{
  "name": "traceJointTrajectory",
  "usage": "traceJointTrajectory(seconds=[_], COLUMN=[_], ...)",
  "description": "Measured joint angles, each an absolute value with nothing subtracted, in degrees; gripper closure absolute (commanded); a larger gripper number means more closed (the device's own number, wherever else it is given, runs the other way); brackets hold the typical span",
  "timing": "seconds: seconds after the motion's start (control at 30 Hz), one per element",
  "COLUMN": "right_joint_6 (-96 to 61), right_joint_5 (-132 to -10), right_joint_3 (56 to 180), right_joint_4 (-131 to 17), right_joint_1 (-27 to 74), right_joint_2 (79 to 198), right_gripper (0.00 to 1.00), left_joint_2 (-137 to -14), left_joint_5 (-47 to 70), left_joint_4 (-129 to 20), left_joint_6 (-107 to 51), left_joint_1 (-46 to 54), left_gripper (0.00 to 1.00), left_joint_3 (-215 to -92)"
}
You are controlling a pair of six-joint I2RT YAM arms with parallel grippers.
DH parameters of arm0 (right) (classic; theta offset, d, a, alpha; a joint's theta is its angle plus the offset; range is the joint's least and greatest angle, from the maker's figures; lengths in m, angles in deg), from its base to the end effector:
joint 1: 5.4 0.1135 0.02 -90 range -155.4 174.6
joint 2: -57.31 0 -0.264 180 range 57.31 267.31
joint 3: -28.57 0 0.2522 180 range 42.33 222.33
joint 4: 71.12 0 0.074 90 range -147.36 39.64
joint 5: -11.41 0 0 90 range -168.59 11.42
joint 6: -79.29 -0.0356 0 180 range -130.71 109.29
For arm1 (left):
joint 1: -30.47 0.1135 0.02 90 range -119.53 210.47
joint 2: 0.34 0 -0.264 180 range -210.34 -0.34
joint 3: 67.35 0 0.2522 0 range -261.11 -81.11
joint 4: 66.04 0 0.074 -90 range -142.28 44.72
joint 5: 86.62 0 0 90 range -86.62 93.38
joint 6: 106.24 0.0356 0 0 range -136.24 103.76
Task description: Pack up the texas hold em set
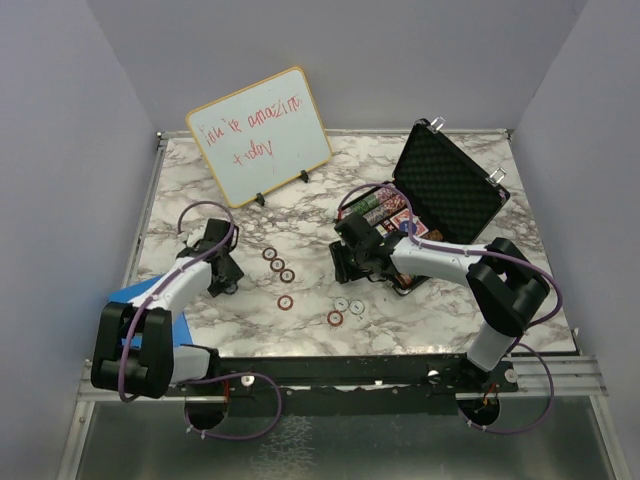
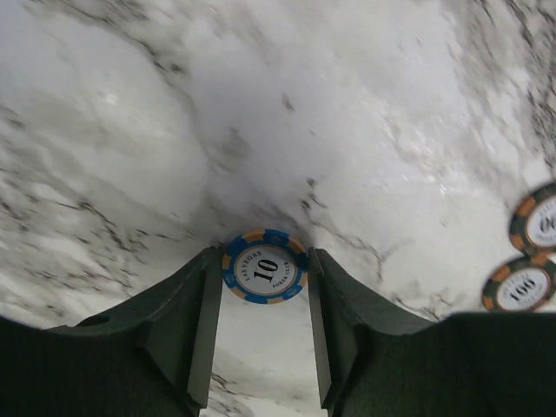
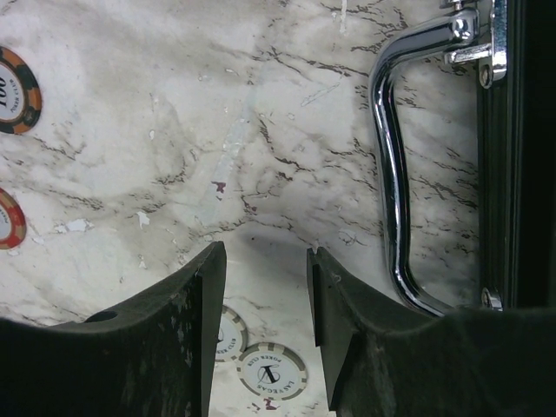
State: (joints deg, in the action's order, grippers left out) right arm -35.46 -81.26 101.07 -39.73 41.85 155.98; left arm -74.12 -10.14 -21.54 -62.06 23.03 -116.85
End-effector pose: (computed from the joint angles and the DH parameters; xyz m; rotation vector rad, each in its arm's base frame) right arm 0.2353 0.2522 0.1708 -0.4953 2.5814 0.3999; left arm 0.2147 -0.0196 0.1620 -0.9463 2.5361 0.0595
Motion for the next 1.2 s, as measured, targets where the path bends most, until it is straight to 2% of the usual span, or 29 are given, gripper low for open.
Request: traceJointTrajectory(seconds=[0.27,0.73,0.9,1.07,1.2], right_joint_6=[-34.72,-34.7,-34.96,-35.03,-35.03], right_joint_5=[-83.08,-85.44,-85.37,-83.75,-82.6], right_joint_3=[99.28,97.99,98.03,99.0,101.84], right_joint_4=[-39.36,-36.47,-35.25,-34.15,-33.59], right_joint_1=[38.72,36.88,36.88,36.91,38.04], right_joint_2=[154.82,149.84,147.83,147.63,148.07], right_gripper=[0.52,0.52,0.52,0.52,0.5], left_joint_2=[-74.25,-87.19,-86.97,-84.42,-78.71], left_joint_5=[-9.65,-10.59,-11.51,-14.59,-19.69], left_joint_4=[-23.79,-29.95,-29.91,-26.37,-24.01], left_joint_6=[-71.61,-78.19,-78.87,-78.52,-77.99], left_joint_1=[8.06,-13.54,-15.0,-15.04,-15.02], left_gripper=[0.53,0.52,0.43,0.31,0.27], left_joint_3=[-116.63,-126.43,-126.43,-125.88,-125.22])
